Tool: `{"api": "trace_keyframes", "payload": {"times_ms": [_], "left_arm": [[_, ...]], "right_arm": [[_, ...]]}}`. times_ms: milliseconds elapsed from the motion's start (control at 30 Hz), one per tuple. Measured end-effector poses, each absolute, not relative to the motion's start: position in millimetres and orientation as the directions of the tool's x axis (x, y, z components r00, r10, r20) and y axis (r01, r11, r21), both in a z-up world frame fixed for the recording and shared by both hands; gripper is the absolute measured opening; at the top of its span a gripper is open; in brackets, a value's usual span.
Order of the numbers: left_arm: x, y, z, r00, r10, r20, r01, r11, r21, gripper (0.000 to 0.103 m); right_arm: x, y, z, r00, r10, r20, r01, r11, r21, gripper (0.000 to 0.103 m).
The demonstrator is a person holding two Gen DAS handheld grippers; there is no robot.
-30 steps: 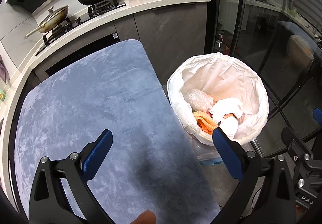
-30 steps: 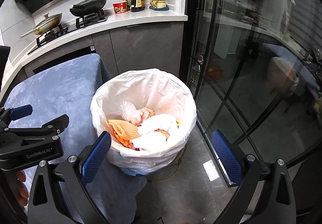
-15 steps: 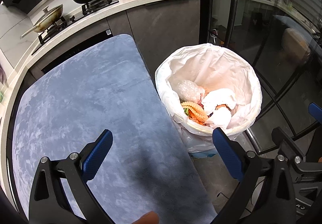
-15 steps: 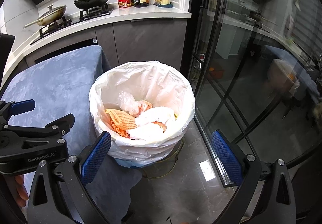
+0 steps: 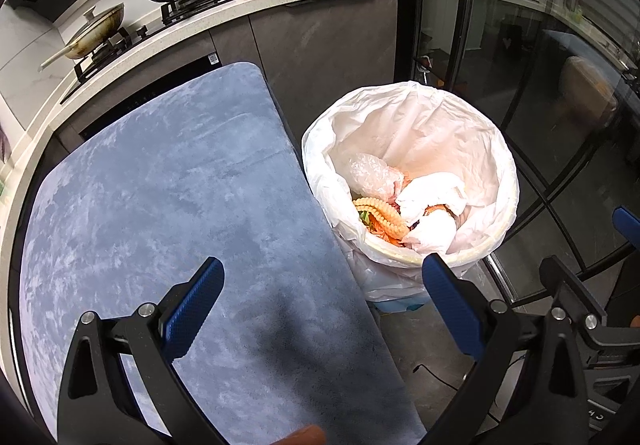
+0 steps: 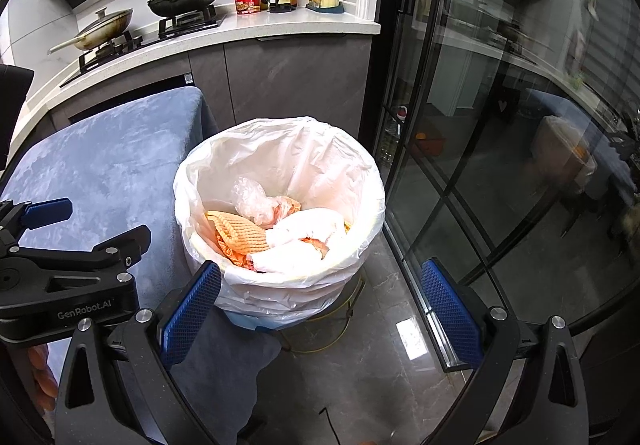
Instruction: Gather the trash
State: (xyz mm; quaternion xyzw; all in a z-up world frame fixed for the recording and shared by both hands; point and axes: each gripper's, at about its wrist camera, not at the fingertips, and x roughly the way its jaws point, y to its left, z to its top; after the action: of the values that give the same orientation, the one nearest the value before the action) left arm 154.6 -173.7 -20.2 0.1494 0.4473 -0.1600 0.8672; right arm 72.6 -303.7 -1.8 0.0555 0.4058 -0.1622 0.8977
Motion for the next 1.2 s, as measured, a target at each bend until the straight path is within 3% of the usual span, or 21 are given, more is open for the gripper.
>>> {"api": "trace_keyframes", "payload": {"times_ms": [1200], "left_arm": [[164, -183, -43, 0.517, -0.136, -0.845, 0.421, 0.9, 0.113, 0.095]], "right_arm": [[87, -316, -18, 0.587, -0.246, -0.772, 0.32, 0.946, -0.058, 0.096]]}}
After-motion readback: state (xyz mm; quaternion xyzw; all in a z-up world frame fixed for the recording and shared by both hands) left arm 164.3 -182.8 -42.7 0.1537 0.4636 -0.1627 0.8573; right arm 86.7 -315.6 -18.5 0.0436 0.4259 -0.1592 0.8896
